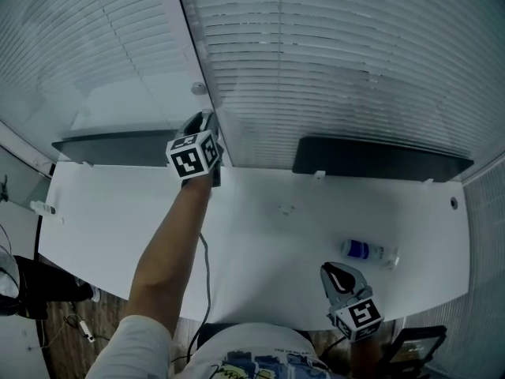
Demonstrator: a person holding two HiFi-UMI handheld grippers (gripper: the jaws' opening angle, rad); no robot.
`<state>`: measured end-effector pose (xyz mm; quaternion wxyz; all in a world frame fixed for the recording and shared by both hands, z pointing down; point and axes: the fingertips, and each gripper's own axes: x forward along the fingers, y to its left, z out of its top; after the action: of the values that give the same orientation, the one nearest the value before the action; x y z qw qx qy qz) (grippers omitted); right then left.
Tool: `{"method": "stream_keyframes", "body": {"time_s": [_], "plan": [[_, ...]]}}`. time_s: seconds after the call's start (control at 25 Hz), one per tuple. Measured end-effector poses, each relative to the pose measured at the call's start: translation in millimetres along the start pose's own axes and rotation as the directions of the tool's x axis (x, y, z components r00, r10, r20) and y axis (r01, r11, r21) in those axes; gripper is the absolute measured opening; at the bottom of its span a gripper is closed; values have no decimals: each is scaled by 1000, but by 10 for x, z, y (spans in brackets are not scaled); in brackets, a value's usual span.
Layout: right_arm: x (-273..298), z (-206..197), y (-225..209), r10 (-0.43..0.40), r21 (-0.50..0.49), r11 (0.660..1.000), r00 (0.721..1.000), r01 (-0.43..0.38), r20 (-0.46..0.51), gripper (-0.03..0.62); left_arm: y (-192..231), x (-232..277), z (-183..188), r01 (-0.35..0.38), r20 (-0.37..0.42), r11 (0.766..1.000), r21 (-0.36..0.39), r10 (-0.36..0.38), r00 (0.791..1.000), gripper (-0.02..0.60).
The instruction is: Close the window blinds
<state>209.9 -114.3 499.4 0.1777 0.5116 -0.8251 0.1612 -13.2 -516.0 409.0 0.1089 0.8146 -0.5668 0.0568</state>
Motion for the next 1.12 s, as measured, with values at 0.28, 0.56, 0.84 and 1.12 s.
{"method": "stream_keyframes", "body": {"time_s": [0.28, 0.56, 0.84, 1.12], "plan": [[9, 15, -1, 3, -4, 1000, 1000, -2, 12, 14, 5, 12, -17, 75, 27, 959, -273, -70, 997, 123], [3, 22, 9, 2, -7, 1000, 1000, -2, 10, 14, -15, 2, 18, 31, -6, 992, 120, -31, 1000, 129], [5, 26, 14, 1, -3, 1000, 1000, -1, 13, 14, -43, -77, 19, 10, -11, 851, 525, -5, 1000, 170], [-1, 21, 19, 0, 1, 1000, 1000, 0, 9, 14, -188, -35, -53, -8, -3, 368, 930, 30, 1000, 170]]}}
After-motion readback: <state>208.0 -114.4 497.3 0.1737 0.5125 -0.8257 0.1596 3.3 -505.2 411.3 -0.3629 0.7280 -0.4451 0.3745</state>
